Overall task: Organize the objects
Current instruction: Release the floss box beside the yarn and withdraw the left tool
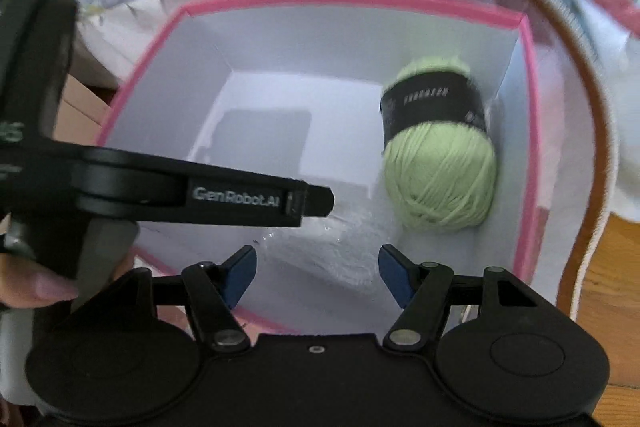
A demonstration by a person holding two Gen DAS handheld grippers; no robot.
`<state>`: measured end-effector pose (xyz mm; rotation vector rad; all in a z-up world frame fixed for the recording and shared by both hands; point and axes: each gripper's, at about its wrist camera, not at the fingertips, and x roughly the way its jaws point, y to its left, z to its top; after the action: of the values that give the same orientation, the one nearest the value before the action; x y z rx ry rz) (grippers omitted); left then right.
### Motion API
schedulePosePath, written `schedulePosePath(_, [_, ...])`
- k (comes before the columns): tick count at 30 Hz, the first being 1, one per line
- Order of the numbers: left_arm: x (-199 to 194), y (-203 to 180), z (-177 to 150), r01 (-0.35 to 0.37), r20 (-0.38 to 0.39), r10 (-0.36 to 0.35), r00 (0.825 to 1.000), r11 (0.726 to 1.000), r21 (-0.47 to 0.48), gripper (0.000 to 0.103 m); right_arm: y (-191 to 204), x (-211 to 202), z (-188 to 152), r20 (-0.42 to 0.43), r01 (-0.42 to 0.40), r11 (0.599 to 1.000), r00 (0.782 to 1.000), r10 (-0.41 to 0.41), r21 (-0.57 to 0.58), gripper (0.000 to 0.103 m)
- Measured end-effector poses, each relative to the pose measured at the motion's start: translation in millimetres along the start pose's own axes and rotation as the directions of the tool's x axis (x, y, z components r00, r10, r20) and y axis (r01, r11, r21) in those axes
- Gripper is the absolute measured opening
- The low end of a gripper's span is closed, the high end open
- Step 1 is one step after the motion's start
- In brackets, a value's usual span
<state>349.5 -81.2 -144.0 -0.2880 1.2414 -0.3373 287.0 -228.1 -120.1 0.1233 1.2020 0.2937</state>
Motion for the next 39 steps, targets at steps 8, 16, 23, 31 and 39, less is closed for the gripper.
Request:
schedulePosePath(8, [-63, -3, -20, 0.072, 0.033, -0.073, 0.997, 0.997, 0.008, 0.05, 7, -53, -19, 0.138, -0.01, 1.0, 0.99, 0.012, -0.019, 0.073])
schedulePosePath(16, [-151, -14, -55, 0.006, 0.074, -0.017, 0.997, 0.99, 0.144, 0.055, 35, -115, -42, 0.209, -0.007, 0.994, 0.977, 0.03, -0.107, 0.074])
schedulePosePath(23, [-219, -3, -87, -0.013, 0.088, -0.005, 0.996, 0.979, 0.202, 0.062, 66, -161, -70, 0.212, -0.004, 0.98, 0.976, 0.047, -0.2, 0.075])
schedulePosePath(31, [-257, -3, -125, -0.026, 0.055, 0.01, 0.998, 0.955, 0.296, 0.065, 91, -199, -110, 0.17, -0.026, 0.97, 0.983, 0.068, -0.24, 0.078])
schedulePosePath(39, [-265, -4, -163, -0.022, 0.065, -0.001, 0.998, 0.935, 0.354, 0.084, 117, -210, -147, 0.166, -0.029, 0.962, 0.983, 0.077, -0.272, 0.079])
